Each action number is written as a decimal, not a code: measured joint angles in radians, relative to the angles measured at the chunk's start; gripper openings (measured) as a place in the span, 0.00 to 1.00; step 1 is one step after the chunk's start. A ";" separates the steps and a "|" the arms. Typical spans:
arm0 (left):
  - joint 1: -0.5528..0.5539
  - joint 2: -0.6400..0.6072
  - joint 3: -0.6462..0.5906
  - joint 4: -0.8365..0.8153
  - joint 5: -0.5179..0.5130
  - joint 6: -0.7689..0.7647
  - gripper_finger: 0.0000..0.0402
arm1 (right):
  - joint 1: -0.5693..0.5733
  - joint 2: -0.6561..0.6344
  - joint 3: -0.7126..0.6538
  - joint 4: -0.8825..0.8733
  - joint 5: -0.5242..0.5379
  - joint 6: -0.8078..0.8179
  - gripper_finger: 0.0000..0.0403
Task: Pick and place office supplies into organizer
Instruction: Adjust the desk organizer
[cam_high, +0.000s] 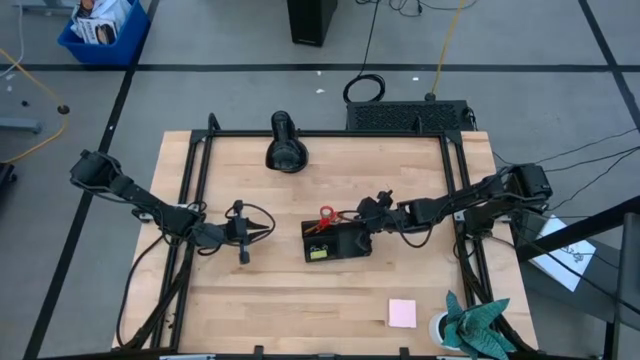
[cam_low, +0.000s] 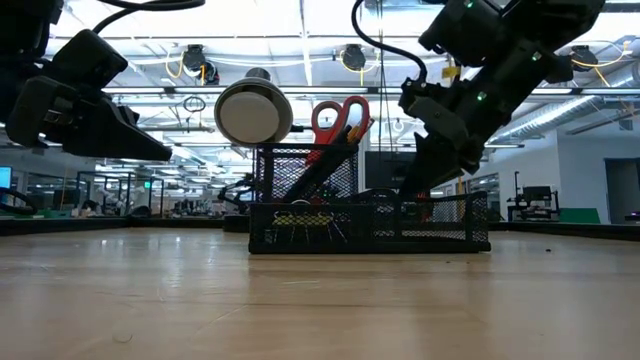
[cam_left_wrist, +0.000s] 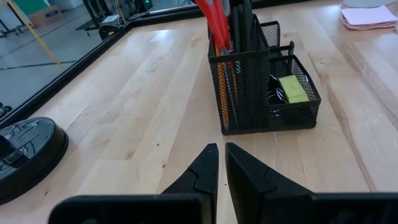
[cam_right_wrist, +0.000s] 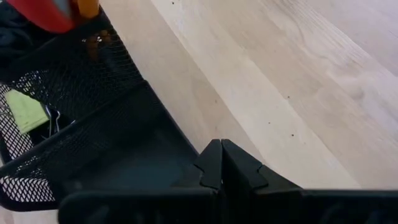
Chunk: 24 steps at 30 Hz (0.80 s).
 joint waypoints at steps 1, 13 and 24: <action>0.000 0.000 0.000 0.000 0.000 0.000 0.09 | 0.002 0.000 0.000 -0.002 0.000 0.000 0.00; 0.000 0.000 0.000 0.000 0.000 -0.003 0.09 | 0.045 0.000 0.001 -0.012 -0.003 0.033 0.00; 0.000 0.000 0.000 0.001 0.000 -0.004 0.09 | 0.051 0.001 0.001 -0.011 0.001 0.041 0.00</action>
